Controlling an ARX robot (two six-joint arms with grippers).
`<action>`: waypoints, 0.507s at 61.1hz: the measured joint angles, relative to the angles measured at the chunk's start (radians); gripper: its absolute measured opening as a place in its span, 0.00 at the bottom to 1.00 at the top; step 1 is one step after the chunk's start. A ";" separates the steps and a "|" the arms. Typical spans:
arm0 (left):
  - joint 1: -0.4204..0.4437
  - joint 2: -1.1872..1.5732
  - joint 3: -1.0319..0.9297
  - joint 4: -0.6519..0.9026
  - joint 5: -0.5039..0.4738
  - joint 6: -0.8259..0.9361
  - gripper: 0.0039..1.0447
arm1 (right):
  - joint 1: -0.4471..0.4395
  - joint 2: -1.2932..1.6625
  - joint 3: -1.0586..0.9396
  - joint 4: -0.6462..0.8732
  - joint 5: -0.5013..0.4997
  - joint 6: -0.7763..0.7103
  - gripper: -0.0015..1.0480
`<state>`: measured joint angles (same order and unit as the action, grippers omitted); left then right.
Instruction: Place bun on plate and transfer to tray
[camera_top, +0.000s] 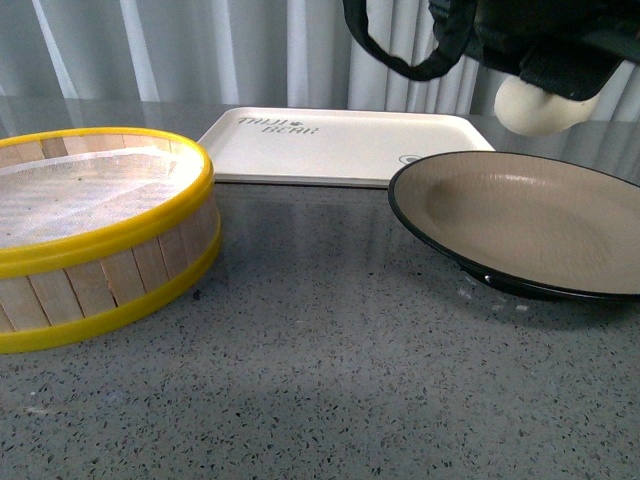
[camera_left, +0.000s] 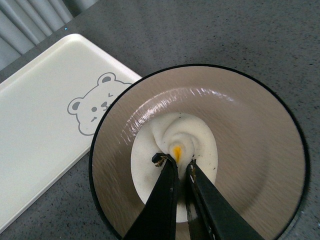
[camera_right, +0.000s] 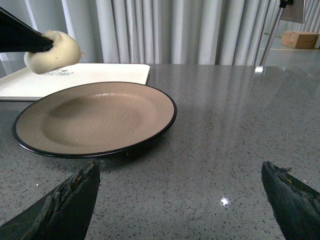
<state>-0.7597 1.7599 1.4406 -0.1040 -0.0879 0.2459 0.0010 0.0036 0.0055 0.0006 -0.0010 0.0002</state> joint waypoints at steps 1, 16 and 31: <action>0.002 0.014 0.010 -0.002 0.000 -0.001 0.03 | 0.000 0.000 0.000 0.000 0.000 0.000 0.92; 0.015 0.146 0.137 -0.065 0.006 -0.011 0.03 | 0.000 0.000 0.000 0.000 0.000 0.000 0.92; 0.003 0.209 0.196 -0.112 0.022 -0.012 0.03 | 0.000 0.000 0.000 0.000 0.000 0.000 0.92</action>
<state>-0.7570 1.9686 1.6367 -0.2157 -0.0658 0.2337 0.0010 0.0036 0.0055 0.0006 -0.0010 0.0002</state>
